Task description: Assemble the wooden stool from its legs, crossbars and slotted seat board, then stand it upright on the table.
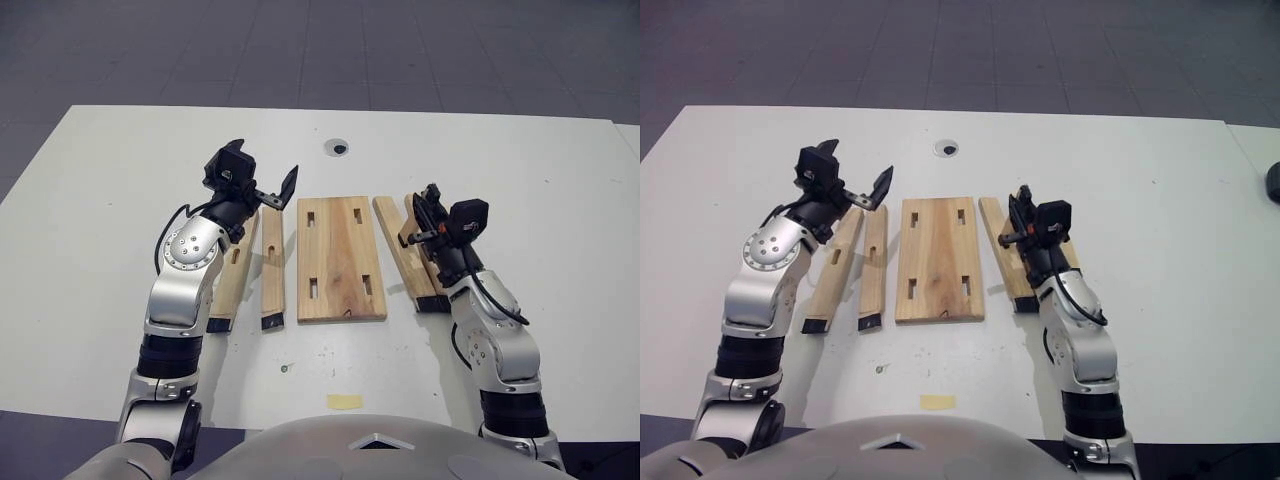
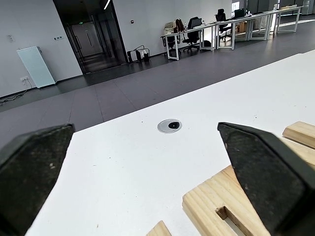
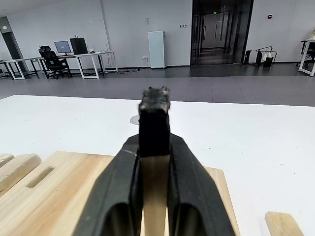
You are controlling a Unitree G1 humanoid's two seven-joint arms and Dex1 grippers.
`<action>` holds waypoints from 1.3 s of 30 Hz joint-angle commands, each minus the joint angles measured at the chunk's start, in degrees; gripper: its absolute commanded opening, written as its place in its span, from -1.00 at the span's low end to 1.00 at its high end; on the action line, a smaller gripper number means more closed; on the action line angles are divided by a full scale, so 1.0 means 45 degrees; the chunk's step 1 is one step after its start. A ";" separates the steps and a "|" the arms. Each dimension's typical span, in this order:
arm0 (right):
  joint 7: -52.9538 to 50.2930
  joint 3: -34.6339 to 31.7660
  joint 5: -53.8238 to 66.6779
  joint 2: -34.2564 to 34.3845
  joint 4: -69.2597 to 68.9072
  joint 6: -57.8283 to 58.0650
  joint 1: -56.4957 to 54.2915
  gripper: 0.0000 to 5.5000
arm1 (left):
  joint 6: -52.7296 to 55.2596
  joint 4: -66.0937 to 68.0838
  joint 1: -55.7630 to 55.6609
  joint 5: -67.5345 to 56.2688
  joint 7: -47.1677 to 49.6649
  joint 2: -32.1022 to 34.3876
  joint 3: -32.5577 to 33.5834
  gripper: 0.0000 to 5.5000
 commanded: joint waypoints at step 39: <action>0.0037 -0.0517 -0.0866 0.0006 0.0132 -0.0272 -0.1976 0.17 | -0.0615 0.0800 -0.0041 0.0362 -0.0032 -0.0048 0.0051 0.96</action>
